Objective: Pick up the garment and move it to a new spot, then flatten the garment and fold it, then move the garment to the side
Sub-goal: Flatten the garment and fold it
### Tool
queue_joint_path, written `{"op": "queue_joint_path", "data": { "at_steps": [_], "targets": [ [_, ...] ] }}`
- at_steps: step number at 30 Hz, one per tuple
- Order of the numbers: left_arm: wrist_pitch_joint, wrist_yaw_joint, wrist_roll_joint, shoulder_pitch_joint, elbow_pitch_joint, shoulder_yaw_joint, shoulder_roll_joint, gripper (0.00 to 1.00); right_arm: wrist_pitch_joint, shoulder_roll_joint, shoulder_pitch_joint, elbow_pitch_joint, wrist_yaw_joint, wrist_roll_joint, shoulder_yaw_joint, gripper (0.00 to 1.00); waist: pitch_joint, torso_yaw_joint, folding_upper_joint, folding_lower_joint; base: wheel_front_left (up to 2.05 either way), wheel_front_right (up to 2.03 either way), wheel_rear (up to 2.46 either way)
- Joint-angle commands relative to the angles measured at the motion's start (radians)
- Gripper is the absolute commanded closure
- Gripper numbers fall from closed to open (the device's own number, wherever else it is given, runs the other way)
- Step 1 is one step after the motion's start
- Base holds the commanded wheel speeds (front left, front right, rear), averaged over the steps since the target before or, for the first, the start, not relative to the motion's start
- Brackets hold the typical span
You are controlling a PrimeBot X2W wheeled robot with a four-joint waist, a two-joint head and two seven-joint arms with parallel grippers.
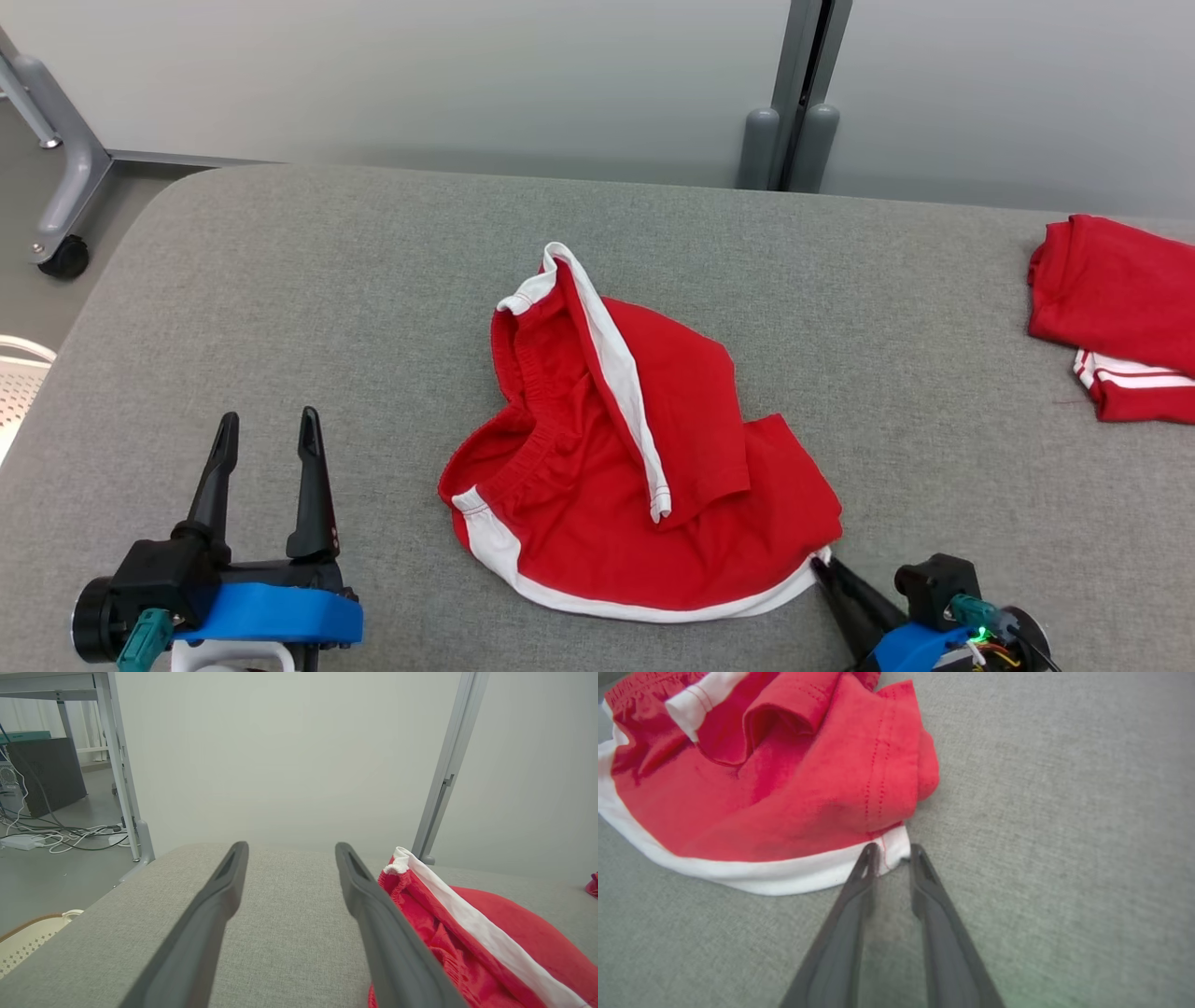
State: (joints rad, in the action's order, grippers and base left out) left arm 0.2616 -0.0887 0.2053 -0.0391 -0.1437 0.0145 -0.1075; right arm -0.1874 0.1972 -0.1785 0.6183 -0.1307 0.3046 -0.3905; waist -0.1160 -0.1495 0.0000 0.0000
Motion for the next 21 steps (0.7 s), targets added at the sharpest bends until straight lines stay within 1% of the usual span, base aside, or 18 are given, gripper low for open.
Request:
{"op": "queue_joint_path", "data": {
  "at_steps": [1, 4, 7, 12, 17, 18, 19, 21],
  "targets": [
    [0.004, 0.001, -0.002, -0.007, 0.003, -0.001, -0.001, 0.00, -0.007, -0.009, -0.013, 0.021, 0.000, 0.011, -0.011, 1.00, 0.001, 0.004, 0.0000, 0.0000, 0.00, 0.00, 0.00],
    [0.004, 0.002, -0.002, 0.002, 0.002, -0.003, 0.000, 0.00, -0.029, -0.008, -0.021, 0.027, 0.000, 0.028, -0.007, 1.00, 0.008, 0.010, 0.0000, 0.0000, 0.00, 0.00, 0.00],
    [0.004, 0.002, -0.001, 0.011, -0.002, -0.003, -0.001, 0.00, -0.048, 0.000, 0.017, 0.001, 0.000, 0.048, 0.018, 1.00, 0.021, 0.013, 0.0000, 0.0000, 0.00, 0.00, 0.00],
    [0.004, 0.003, 0.002, 0.028, 0.001, -0.008, 0.000, 0.00, -0.051, -0.006, 0.136, -0.111, 0.000, 0.082, 0.112, 1.00, 0.041, 0.020, 0.0000, 0.0000, 0.00, 0.00, 0.00],
    [0.004, 0.009, 0.000, 0.040, 0.008, -0.008, 0.003, 0.00, 0.000, -0.036, 0.250, -0.240, 0.000, 0.083, 0.198, 1.00, 0.051, 0.032, 0.0000, 0.0000, 0.00, 0.00, 0.00],
    [0.004, 0.010, 0.000, 0.043, 0.009, -0.008, 0.002, 0.00, 0.011, -0.043, 0.264, -0.261, 0.000, 0.081, 0.208, 0.87, 0.053, 0.035, 0.0000, 0.0000, 0.00, 0.00, 0.00],
    [0.004, 0.009, 0.000, 0.046, 0.009, -0.007, 0.001, 0.00, 0.021, -0.044, 0.275, -0.278, 0.000, 0.070, 0.218, 0.00, 0.055, 0.037, 0.0000, 0.0000, 0.00, 0.00, 0.00],
    [0.004, 0.008, 0.000, 0.050, 0.005, -0.005, -0.003, 0.00, 0.027, -0.054, 0.284, -0.316, 0.000, 0.058, 0.240, 0.00, 0.060, 0.040, 0.0000, 0.0000, 0.00, 0.00, 0.00]
  ]
}}
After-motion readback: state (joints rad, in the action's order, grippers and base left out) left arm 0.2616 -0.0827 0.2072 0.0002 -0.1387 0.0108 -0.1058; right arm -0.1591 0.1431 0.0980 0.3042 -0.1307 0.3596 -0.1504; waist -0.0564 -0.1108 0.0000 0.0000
